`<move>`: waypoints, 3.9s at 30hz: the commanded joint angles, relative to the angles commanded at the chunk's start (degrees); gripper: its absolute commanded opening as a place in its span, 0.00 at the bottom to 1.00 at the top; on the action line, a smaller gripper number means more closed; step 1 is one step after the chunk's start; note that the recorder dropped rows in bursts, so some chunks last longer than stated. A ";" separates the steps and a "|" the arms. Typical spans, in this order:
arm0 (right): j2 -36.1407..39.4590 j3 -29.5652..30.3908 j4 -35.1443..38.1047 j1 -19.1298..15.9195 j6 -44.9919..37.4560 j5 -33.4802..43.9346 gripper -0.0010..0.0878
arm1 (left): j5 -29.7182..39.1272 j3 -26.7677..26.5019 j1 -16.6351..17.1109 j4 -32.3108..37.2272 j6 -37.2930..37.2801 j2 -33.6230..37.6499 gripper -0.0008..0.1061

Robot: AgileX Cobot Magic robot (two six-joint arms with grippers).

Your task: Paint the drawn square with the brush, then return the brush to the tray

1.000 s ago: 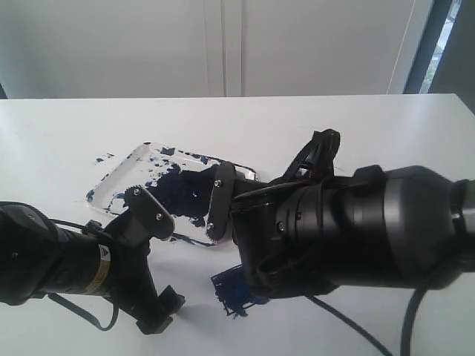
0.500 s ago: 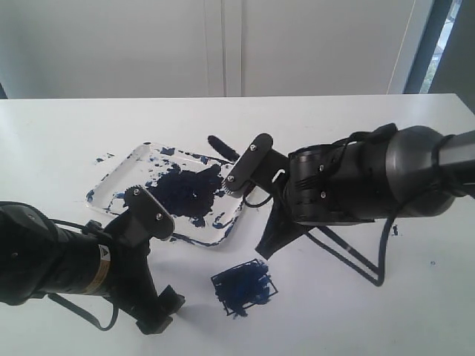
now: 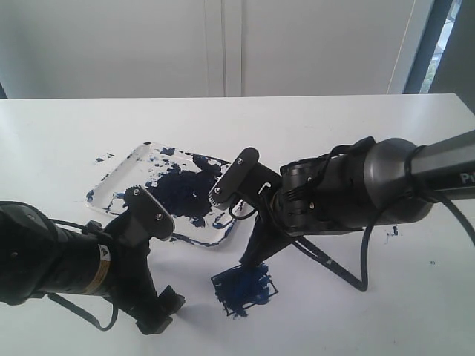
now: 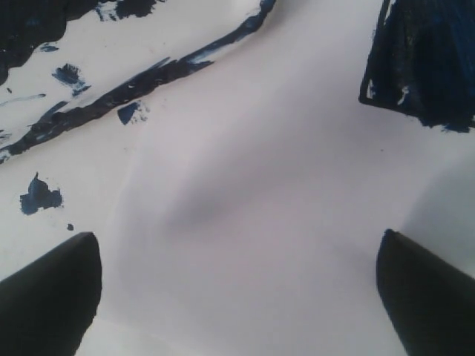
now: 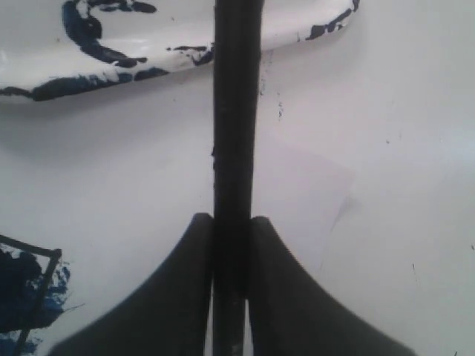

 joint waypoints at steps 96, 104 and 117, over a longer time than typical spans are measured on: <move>-58.96 20.21 28.59 0.08 -0.84 9.75 0.01 | 0.23 0.00 0.00 0.00 0.32 0.00 0.95; -61.30 21.10 30.08 0.08 -0.84 13.77 0.01 | 0.23 0.00 0.00 0.00 0.32 0.00 0.95; -68.72 24.74 22.95 -0.02 -3.85 7.50 0.01 | 0.14 0.00 0.00 0.00 0.30 0.00 0.95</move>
